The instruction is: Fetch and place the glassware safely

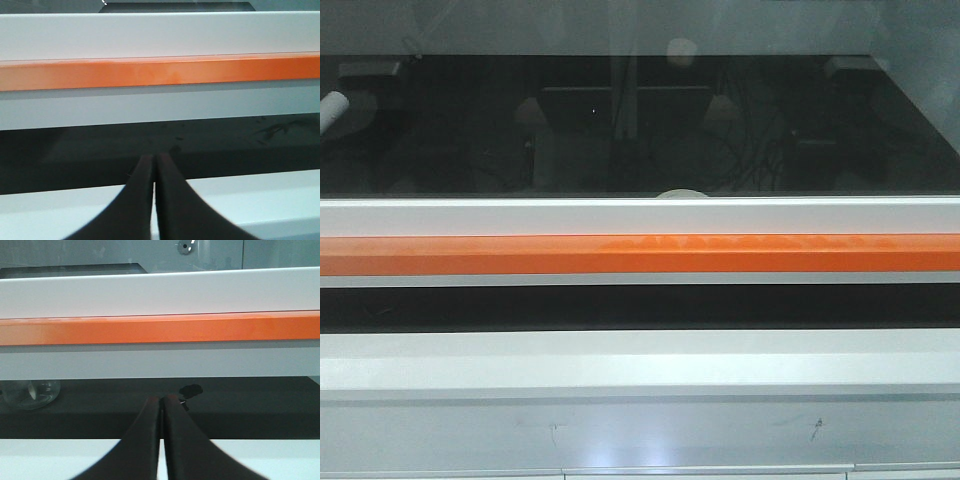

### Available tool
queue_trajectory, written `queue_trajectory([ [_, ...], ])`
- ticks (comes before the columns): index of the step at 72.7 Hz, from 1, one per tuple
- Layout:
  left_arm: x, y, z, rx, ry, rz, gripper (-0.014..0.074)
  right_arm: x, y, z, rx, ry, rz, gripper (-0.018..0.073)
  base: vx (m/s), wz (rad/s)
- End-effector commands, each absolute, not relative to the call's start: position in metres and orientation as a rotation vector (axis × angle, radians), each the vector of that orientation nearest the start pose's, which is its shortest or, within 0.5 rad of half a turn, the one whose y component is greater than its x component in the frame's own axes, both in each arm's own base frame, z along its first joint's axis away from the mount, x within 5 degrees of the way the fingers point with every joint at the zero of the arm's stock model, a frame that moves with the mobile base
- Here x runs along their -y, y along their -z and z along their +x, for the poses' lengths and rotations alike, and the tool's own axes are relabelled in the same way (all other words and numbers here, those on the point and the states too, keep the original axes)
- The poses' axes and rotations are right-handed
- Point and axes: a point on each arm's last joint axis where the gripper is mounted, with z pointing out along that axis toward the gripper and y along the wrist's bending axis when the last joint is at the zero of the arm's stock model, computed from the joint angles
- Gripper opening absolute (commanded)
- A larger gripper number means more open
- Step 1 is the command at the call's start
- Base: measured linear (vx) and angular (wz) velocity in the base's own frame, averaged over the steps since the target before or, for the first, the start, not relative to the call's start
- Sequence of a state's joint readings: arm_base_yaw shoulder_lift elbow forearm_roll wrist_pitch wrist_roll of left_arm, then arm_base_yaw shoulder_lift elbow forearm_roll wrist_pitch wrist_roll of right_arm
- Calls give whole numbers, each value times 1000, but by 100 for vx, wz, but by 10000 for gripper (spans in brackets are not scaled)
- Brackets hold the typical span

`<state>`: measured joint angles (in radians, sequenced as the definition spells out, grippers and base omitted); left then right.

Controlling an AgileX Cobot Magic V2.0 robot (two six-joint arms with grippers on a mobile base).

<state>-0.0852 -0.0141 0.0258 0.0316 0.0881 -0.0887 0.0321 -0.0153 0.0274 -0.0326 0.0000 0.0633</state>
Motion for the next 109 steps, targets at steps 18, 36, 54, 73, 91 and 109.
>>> queue_trajectory([
  [18,5,-194,57,-1532,125,9,-7,-2,-206,56,-1427,-43,-6,-8,0,0],
  [36,5,-213,54,-1364,146,1,-7,-2,-225,52,-1278,-68,8,-8,0,0],
  [54,4,-266,51,-1375,184,-34,-7,-2,-286,49,-1275,-81,23,-8,0,0],
  [73,7,-301,82,-1470,171,-29,-7,-2,-321,85,-1398,-81,28,-8,0,0],
  [91,7,-301,87,-1472,170,-28,-7,-3,-318,99,-1437,-80,27,-8,0,0],
  [109,8,-303,88,-1436,168,-20,-7,-8,-318,102,-1429,-63,-56,-6,0,0],
])
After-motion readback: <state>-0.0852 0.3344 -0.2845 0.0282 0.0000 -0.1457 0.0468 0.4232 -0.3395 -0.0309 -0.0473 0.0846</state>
